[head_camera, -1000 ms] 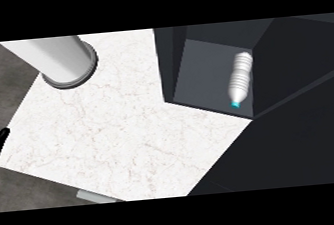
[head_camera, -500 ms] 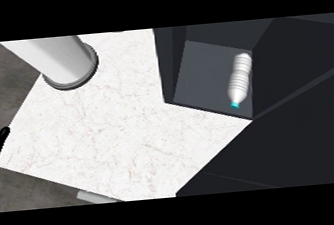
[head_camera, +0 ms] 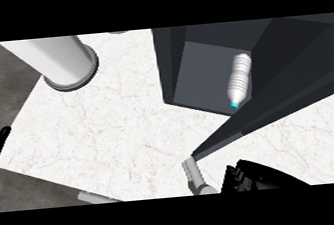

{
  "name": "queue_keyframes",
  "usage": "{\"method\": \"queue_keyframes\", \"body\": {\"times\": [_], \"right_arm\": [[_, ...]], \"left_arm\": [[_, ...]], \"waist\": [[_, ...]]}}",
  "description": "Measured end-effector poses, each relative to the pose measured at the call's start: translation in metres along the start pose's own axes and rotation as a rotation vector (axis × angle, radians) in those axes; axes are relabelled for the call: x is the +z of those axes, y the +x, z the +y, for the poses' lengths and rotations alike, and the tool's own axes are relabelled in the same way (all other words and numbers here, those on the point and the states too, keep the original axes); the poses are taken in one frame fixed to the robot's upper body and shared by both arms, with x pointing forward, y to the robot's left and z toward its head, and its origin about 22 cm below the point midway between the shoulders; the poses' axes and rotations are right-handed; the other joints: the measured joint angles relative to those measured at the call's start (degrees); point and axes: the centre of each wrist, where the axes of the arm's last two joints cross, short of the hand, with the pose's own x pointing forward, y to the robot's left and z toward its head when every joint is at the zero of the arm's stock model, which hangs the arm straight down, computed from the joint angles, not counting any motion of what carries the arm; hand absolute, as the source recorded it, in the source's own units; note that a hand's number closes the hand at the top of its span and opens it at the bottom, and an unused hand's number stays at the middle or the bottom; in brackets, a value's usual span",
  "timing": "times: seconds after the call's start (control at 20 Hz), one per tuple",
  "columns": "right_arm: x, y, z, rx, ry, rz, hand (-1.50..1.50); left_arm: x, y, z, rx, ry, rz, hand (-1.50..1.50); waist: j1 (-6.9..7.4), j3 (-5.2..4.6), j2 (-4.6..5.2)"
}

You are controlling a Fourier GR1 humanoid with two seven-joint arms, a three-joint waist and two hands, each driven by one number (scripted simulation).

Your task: Pick up the bottled water, place it into the cabinet and close the cabinet

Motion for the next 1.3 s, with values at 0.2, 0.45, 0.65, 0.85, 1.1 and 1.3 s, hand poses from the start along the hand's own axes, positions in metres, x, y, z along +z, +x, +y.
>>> {"method": "queue_keyframes", "body": {"times": [0.2, 0.45, 0.65, 0.85, 1.1, 1.3], "right_arm": [[-0.031, -0.003, -0.017, -0.026, -0.070, 0.035, 1.50], [-0.077, 0.002, -0.045, -0.055, -0.242, 0.068, 1.50], [-0.107, 0.007, -0.069, -0.086, -0.391, 0.096, 1.50], [-0.136, 0.011, -0.084, -0.125, -0.458, 0.126, 1.50], [-0.153, 0.011, -0.085, -0.202, -0.486, 0.148, -1.50], [-0.162, 0.011, -0.085, -0.252, -0.501, 0.149, -1.50]], "left_arm": [[0.002, -0.001, 0.003, 0.002, 0.010, 0.004, -1.50], [0.006, -0.002, 0.008, -0.003, 0.040, 0.004, -1.50], [0.008, -0.002, 0.010, 0.000, 0.048, 0.003, -1.50], [0.011, 0.000, 0.014, 0.002, 0.056, 0.001, -1.50], [0.014, -0.001, 0.016, 0.005, 0.069, -0.006, -1.50], [0.016, -0.001, 0.018, 0.009, 0.073, -0.008, -1.50]], "waist": [[-0.44, 0.19, -0.41], [-1.81, 0.43, -0.93], [-2.50, 0.71, -1.02], [-3.08, 0.91, -1.38], [-4.21, 1.11, -2.04], [-4.94, 1.20, -2.35]]}}
